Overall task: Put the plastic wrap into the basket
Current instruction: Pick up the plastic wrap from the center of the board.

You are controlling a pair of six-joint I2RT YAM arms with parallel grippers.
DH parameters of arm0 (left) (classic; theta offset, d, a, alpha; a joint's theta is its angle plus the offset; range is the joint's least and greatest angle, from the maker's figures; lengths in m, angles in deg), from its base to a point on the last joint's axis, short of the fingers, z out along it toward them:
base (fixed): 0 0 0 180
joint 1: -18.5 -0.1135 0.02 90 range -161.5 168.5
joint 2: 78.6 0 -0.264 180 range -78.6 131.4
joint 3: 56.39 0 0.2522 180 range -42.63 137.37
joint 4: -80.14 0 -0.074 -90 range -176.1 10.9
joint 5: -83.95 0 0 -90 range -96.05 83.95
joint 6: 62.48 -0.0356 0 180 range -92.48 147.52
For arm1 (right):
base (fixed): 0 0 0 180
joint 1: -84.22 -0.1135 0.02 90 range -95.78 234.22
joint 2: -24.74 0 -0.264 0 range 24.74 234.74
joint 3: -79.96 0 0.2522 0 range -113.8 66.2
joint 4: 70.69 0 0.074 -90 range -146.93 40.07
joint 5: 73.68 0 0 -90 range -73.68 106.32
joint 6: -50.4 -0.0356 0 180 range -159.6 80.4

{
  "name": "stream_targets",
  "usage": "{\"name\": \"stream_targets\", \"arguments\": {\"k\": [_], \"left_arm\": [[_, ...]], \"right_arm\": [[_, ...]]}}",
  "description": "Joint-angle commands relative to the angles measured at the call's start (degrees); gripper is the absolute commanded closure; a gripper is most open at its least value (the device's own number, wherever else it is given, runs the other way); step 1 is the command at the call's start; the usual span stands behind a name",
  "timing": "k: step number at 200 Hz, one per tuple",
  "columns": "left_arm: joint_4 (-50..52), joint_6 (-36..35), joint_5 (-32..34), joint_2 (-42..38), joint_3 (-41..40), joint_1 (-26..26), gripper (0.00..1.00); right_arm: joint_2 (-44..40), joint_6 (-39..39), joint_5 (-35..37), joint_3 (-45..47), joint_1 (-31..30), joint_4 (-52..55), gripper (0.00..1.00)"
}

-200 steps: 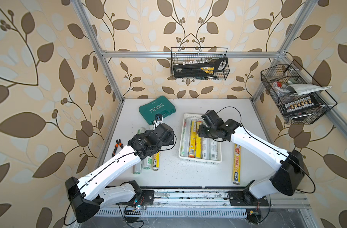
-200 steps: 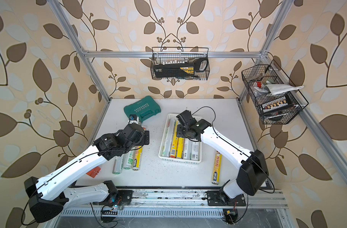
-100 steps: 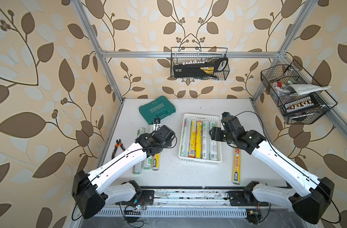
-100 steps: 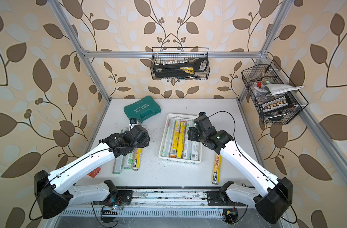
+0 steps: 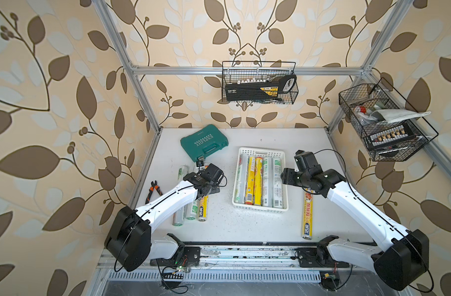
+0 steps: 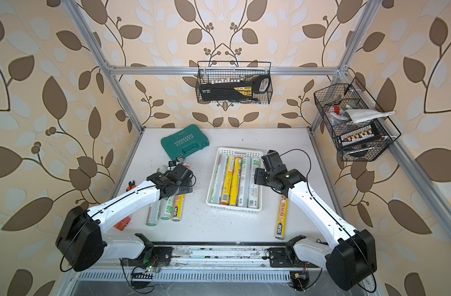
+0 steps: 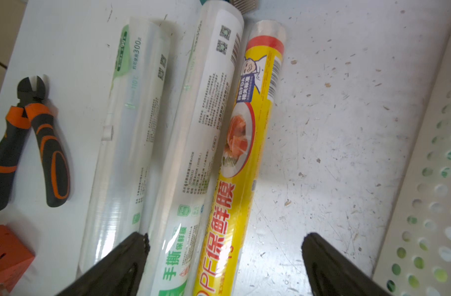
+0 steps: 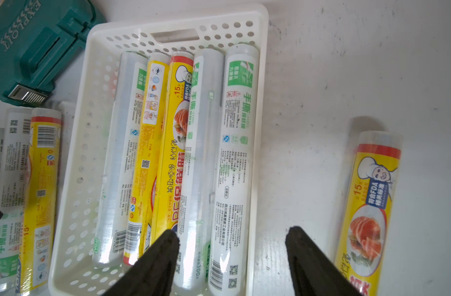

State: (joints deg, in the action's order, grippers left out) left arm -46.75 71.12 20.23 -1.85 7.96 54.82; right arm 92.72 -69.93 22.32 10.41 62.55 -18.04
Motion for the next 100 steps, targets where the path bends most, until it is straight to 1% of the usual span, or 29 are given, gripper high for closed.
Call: {"name": "stream_targets", "arguments": {"k": [1, 24, 27, 38, 100], "left_arm": [[-2.61, 1.83, -2.14, 2.85, -0.79, -0.54, 0.01], [-2.95, 2.17, -2.80, 5.43, -0.39, -0.62, 0.02], [-3.11, 2.19, -2.86, 7.05, -0.40, -0.61, 0.02], [-3.61, 2.19, -3.22, 8.32, -0.49, -0.72, 0.03], [-6.03, 1.59, -4.63, 11.79, -0.60, -0.89, 0.05]], "right_arm": [[-2.08, 2.17, -1.84, 1.27, 1.79, 0.11, 0.30], [-2.92, 2.72, -3.41, 1.93, 4.27, 0.19, 0.30], [-3.01, 2.80, -3.71, 2.06, 4.57, 0.14, 0.30], [-3.34, 3.11, -4.19, 2.21, 5.48, 0.21, 0.30], [-3.65, 3.91, -5.99, 2.87, 7.98, 0.21, 0.30]]}}
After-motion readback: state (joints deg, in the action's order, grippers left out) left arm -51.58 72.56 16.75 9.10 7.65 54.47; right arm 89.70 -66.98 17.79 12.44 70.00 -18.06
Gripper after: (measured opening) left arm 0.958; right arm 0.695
